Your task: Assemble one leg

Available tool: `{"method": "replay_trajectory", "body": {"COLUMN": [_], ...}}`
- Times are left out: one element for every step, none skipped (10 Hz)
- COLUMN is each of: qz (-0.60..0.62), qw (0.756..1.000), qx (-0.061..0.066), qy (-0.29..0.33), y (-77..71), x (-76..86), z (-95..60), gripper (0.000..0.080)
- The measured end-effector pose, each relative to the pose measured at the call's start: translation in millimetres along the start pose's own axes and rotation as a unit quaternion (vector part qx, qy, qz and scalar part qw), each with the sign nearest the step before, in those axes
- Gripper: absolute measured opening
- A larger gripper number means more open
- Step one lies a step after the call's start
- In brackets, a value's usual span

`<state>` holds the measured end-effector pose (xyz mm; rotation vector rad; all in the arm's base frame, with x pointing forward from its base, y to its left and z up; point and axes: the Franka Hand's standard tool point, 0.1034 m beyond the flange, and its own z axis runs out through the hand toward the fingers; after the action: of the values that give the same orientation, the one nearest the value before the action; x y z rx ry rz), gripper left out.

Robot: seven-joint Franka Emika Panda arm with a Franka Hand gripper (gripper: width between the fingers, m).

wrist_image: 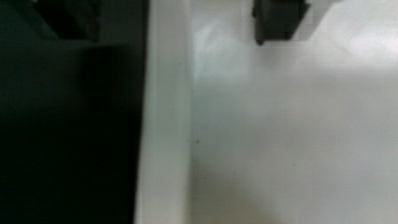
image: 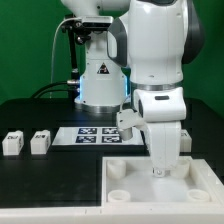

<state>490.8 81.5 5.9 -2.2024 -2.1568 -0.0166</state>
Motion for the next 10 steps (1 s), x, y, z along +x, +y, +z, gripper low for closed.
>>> {"method": "replay_trajectory", "body": {"qz": [0.0,0.0,0.0,0.0,0.0,0.0,0.001,0.001,0.008,0.017], "qw": [1.0,1.0,1.0,1.0,1.0,1.0,1.0,1.0,1.0,1.0], "qx": [0.0,0.0,0.0,0.0,0.0,0.0,0.0,0.0,-0.004,-0.009], "qy": [0.0,0.0,0.0,0.0,0.0,0.0,0.0,0.0,-0.001,-0.002], "y": [0.0,-0.1,-0.1,-0.1,-0.1,-0.1,-0.1,-0.1,-0.1,-3.3], "x": [-0.1,-0.3,-0.3,-0.4,-0.5,-0.5,-0.6,-0.6,-0.1,1.5], "z": [0.1,0.2,0.2,0.3,0.3,0.3,0.4,0.1,-5.3,-13.8], "gripper": [0.0566,0.0626,0.0626,0.0645,0.0645,0.0649,0.0649,0.0649,0.0649,0.0649]}}
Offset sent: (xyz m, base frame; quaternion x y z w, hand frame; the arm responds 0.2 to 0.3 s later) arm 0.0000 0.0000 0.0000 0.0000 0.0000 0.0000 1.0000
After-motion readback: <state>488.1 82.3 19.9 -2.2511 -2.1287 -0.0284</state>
